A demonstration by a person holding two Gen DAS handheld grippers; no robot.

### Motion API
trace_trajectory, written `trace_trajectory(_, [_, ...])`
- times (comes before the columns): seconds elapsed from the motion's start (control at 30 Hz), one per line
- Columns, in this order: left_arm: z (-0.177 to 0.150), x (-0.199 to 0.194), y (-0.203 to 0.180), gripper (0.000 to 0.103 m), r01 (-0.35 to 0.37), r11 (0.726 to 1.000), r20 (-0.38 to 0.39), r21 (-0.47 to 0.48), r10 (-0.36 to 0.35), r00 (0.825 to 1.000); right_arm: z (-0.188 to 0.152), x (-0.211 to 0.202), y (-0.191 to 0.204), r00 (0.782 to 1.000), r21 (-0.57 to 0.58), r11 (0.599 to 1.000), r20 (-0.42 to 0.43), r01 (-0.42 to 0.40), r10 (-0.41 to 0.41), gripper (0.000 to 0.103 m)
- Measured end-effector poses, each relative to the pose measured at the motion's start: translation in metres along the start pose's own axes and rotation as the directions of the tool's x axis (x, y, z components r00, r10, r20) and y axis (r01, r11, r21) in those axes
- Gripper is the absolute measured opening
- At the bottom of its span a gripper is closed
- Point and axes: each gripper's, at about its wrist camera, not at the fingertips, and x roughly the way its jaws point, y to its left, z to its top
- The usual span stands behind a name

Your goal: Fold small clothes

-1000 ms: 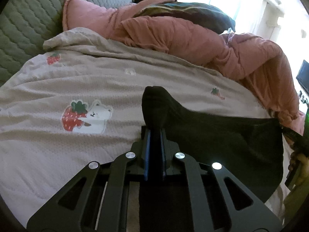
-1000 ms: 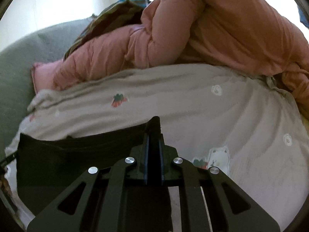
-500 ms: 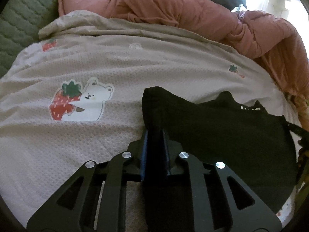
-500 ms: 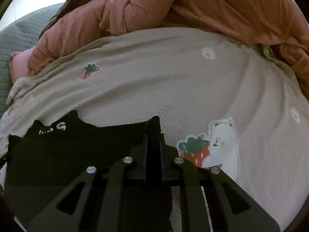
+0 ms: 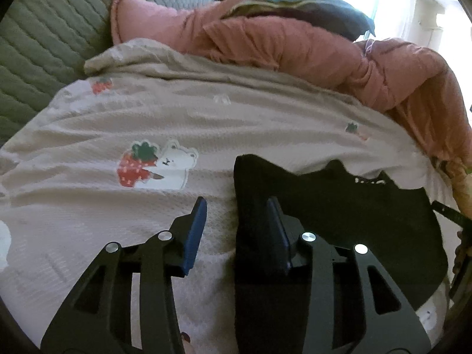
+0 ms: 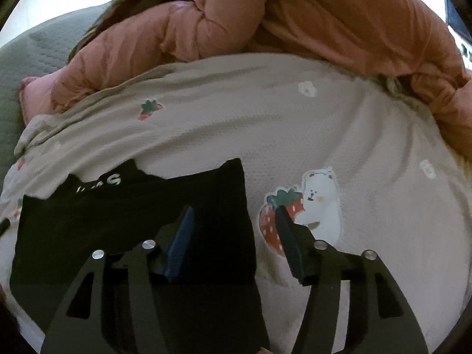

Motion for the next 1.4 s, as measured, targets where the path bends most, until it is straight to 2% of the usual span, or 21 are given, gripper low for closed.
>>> trace_trajectory(0.07, [-0.001,-0.009,-0.005,0.040,0.005,1.000,0.017,0.009,-0.005,1.000,-0.005,-0.012,0.007,1.000,-0.036,0.999,0.022,0.016,-0.016,0.067])
trace_trajectory(0.3, [-0.005,-0.025,-0.022,0.041,0.014,0.998,0.044,0.061,-0.017,0.999,-0.014,-0.048,0.029,0.997,-0.132,0.991,0.082,0.016,-0.005,0.072])
trace_trajectory(0.4, [-0.009,-0.031,-0.025,0.045,0.017,0.998,0.050,0.067,-0.020,0.999,-0.016,-0.061,0.037,0.995,-0.151,0.989,0.097,0.002,0.013,0.074])
trace_trajectory(0.63, [-0.019,-0.036,-0.033,0.045,0.031,0.996,0.038,0.088,-0.034,0.999,-0.026,-0.083,0.059,0.991,-0.218,0.976,0.124,-0.014,0.042,0.077])
trace_trajectory(0.8, [-0.031,-0.039,-0.047,0.045,0.042,0.989,0.024,0.143,-0.046,0.999,-0.036,-0.089,0.069,0.992,-0.249,0.968,0.116,-0.027,0.058,0.077])
trace_trajectory(1.07, [-0.057,-0.031,-0.071,0.052,0.041,0.966,-0.052,0.255,-0.028,0.998,-0.059,-0.085,0.083,0.995,-0.296,0.954,0.070,-0.053,0.077,0.077])
trace_trajectory(1.3, [-0.071,-0.021,-0.080,0.055,0.022,0.959,-0.096,0.284,0.006,0.995,-0.074,-0.074,0.087,0.995,-0.306,0.948,0.016,-0.089,0.098,0.077])
trace_trajectory(1.4, [-0.074,-0.017,-0.076,0.057,0.026,0.963,-0.118,0.268,0.006,0.993,-0.080,-0.063,0.083,0.997,-0.298,0.952,-0.019,-0.076,0.074,0.077])
